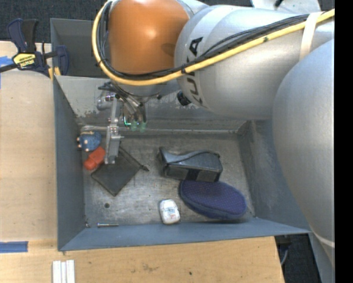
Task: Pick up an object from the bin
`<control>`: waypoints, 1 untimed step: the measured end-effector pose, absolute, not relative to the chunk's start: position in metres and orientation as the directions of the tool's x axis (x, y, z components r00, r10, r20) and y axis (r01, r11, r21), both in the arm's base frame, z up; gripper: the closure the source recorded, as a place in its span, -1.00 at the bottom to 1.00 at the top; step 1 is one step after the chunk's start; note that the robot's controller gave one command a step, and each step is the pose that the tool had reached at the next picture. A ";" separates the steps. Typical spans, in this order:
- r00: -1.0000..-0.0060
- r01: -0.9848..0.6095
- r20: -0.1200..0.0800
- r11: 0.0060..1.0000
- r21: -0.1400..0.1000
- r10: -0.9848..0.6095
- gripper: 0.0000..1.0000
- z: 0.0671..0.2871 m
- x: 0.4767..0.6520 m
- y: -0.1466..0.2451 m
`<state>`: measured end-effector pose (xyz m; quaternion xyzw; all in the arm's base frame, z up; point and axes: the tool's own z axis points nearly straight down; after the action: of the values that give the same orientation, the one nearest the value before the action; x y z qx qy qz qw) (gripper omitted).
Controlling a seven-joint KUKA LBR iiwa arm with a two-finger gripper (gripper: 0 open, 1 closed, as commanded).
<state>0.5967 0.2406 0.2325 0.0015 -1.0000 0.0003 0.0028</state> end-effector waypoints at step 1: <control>-0.995 -0.103 0.004 0.995 -0.003 -0.103 -1.00 0.121 0.626 0.198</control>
Offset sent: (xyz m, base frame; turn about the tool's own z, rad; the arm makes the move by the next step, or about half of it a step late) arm 0.0290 -0.0394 -0.1064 -0.1017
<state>0.6255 0.1980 0.1215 0.0515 -0.9987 0.0015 0.0021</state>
